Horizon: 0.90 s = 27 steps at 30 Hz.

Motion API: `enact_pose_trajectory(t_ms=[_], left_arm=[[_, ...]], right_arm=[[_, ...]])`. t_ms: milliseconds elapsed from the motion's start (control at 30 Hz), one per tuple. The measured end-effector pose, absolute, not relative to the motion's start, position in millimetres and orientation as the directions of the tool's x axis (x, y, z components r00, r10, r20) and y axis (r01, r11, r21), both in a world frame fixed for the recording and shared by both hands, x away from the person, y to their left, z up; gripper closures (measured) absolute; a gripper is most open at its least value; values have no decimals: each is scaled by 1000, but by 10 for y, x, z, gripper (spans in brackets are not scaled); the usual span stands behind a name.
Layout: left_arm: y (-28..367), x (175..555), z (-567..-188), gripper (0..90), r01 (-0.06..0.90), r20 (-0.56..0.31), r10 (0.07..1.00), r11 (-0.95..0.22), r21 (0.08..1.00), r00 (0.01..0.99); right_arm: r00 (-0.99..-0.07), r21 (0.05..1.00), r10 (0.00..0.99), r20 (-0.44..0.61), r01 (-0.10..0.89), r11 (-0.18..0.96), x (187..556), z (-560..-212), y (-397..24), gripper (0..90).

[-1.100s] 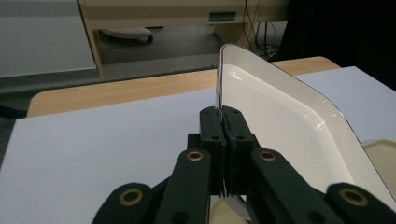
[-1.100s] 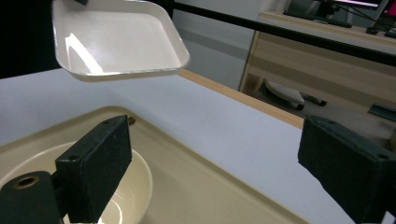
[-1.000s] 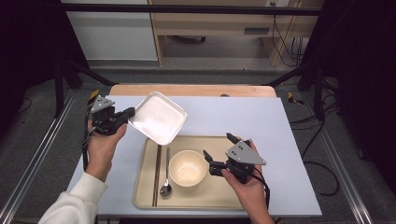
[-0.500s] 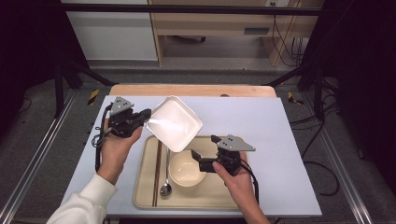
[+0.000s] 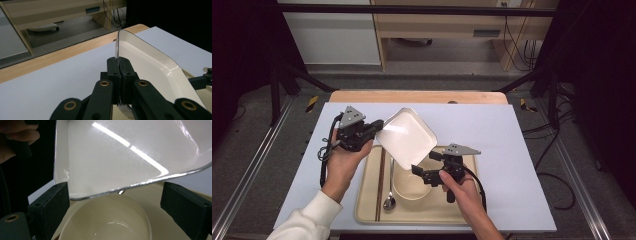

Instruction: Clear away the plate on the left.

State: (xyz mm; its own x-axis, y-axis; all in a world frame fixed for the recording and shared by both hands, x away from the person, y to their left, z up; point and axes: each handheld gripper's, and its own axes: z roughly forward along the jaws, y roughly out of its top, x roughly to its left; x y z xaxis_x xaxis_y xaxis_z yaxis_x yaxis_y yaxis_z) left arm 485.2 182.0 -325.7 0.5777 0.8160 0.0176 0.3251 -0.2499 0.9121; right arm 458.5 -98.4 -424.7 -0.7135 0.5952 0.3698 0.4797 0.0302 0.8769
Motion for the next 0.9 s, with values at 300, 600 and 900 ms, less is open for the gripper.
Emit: enact_pose_trajectory(t_ms=[300,600,900], left_arm=[[1825,4794,-3314,887,308,19,817,-239,921,576],[1800,4681,-3530,889,298,-31,835,-162,941,550],[1744,4564,-3662,889,278,-20,849,-151,949,528]], right_arm=[[-673,884,642,367,468,-16,4593,-4147,-1051,225],[-621,915,739,261,404,16,4590,-3965,-1093,504],[-544,915,805,235,404,6,4617,-3933,-1136,691]])
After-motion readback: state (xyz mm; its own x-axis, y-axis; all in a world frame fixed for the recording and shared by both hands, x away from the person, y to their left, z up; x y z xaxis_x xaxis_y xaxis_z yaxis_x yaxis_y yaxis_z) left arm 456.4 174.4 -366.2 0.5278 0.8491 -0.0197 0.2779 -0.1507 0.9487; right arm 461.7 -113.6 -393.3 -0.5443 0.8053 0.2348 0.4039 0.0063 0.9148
